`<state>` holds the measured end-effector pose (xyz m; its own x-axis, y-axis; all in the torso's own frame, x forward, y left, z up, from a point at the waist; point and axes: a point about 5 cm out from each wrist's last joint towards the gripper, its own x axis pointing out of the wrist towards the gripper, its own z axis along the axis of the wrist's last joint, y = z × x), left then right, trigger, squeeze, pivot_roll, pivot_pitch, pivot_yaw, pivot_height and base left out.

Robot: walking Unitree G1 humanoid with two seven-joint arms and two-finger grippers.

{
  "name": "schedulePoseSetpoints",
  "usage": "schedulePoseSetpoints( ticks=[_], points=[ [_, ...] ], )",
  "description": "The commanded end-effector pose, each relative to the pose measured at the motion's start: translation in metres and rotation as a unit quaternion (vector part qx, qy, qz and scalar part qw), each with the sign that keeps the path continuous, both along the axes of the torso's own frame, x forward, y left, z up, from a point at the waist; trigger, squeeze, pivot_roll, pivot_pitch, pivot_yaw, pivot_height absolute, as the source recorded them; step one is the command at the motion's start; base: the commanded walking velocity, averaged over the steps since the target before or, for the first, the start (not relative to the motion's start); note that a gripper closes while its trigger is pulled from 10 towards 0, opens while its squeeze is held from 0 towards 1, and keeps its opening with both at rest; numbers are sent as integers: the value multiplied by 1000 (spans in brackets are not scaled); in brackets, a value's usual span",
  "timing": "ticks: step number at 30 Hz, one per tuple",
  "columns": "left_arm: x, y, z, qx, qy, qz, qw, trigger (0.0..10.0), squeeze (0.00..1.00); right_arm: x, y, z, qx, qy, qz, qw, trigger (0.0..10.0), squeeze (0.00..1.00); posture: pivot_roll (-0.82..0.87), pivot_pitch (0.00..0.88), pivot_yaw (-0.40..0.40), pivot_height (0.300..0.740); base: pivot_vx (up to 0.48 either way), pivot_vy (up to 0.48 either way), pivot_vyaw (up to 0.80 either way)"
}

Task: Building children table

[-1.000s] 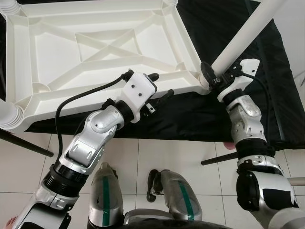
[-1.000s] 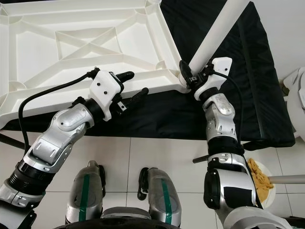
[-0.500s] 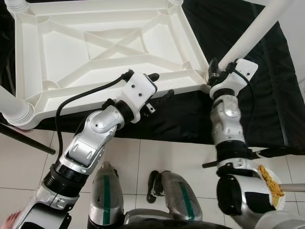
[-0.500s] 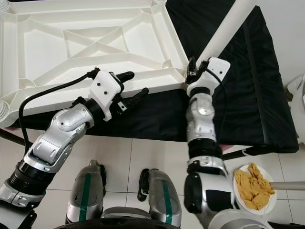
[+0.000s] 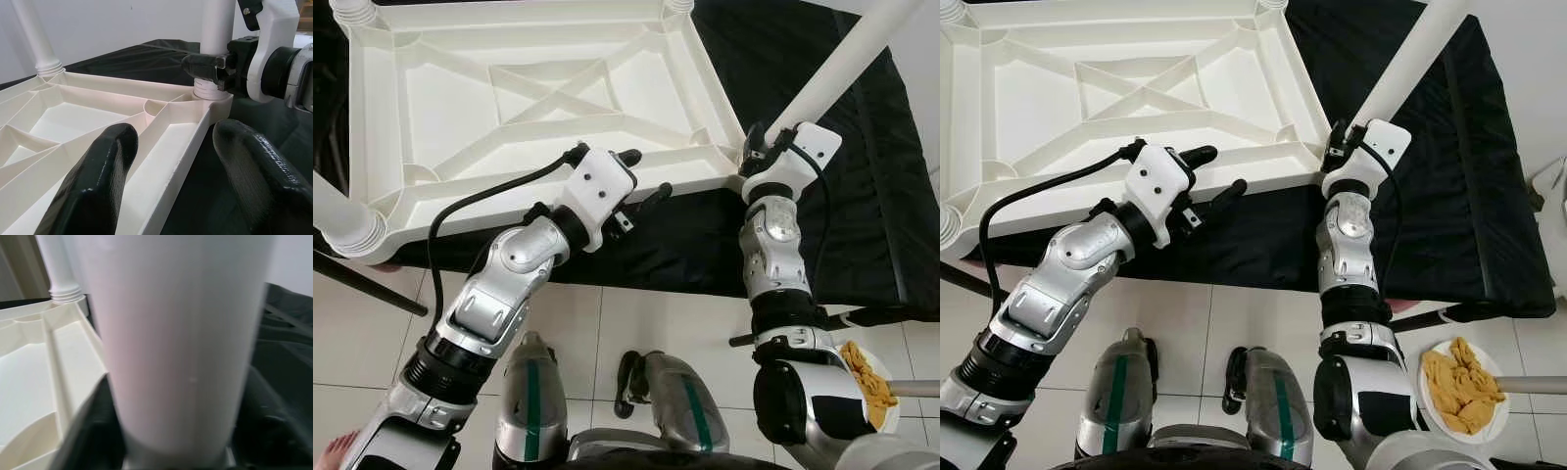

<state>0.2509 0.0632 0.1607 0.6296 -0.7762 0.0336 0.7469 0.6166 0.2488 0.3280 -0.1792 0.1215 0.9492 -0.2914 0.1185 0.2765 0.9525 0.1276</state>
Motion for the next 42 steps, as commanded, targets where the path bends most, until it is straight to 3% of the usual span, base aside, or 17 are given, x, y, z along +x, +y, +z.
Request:
schedulePoseSetpoints(
  ticks=[1, 12, 13, 14, 16, 17, 18, 21, 24, 28, 30, 36, 42],
  points=[
    [-4, -6, -3, 12, 4, -43, 999, 10000, 0, -6, -15, -9, -8, 24, -30, 999, 10000, 1000, 117, 0, -120, 740, 0, 0, 0],
    [-4, -4, -3, 12, 4, -39, 999, 10000, 0, -6, -22, -8, -4, 13, 1, 1000, 10000, 1000, 121, 1, -120, 740, 0, 0, 0],
    [-5, -4, -3, 12, 5, -39, 999, 10000, 0, -5, -21, -8, 2, 9, 28, 1000, 10000, 992, 122, 2, -120, 740, 0, 0, 0],
    [-5, -4, -3, 12, 5, -38, 999, 10000, 0, -3, -19, -6, 7, 5, 64, 998, 10000, 0, 121, 3, -119, 740, 0, 0, 0],
    [-5, -4, -3, 12, 5, -38, 999, 10000, 0, -3, -19, -6, 7, 5, 64, 998, 10000, 0, 121, 3, -119, 740, 0, 0, 0],
    [-5, -3, -3, 12, 5, -38, 999, 10000, 0, -2, -17, -4, 4, -3, 107, 994, 10000, 0, 121, 5, -116, 740, 0, 0, 0],
    [-5, -3, -3, 12, 5, -38, 999, 10000, 0, -2, -17, -4, 4, -3, 107, 994, 10000, 0, 121, 5, -116, 740, 0, 0, 0],
    [-4, -3, -2, 12, 4, -38, 999, 10000, 0, 0, -12, 4, -20, -11, 254, 967, 10000, 0, 119, 11, -112, 740, 0, 0, 0],
    [-4, -3, -1, 11, 4, -38, 999, 10000, 0, 0, -13, 6, -27, -10, 285, 958, 10000, 0, 120, 13, -108, 740, 0, 0, 0],
    [-3, -3, 0, 12, 2, -37, 999, 10000, 0, 4, -22, 17, -42, -10, 383, 923, 10000, 0, 123, 18, -104, 740, 0, 0, 0],
    [-3, -3, 0, 12, 2, -37, 999, 10000, 0, 4, -22, 17, -42, -10, 383, 923, 10000, 0, 123, 18, -104, 740, 0, 0, 0],
    [-2, 0, 3, 13, 0, -32, 999, 10000, 0, 10, -31, 22, -78, 10, 440, 895, 10000, 0, 130, 32, -95, 740, 0, 0, 0],
    [-1, 1, 4, 12, -1, -30, 999, 10000, 0, 13, -38, 19, -85, 30, 453, 887, 10000, 0, 133, 38, -95, 740, 0, 0, 0]
  ],
)
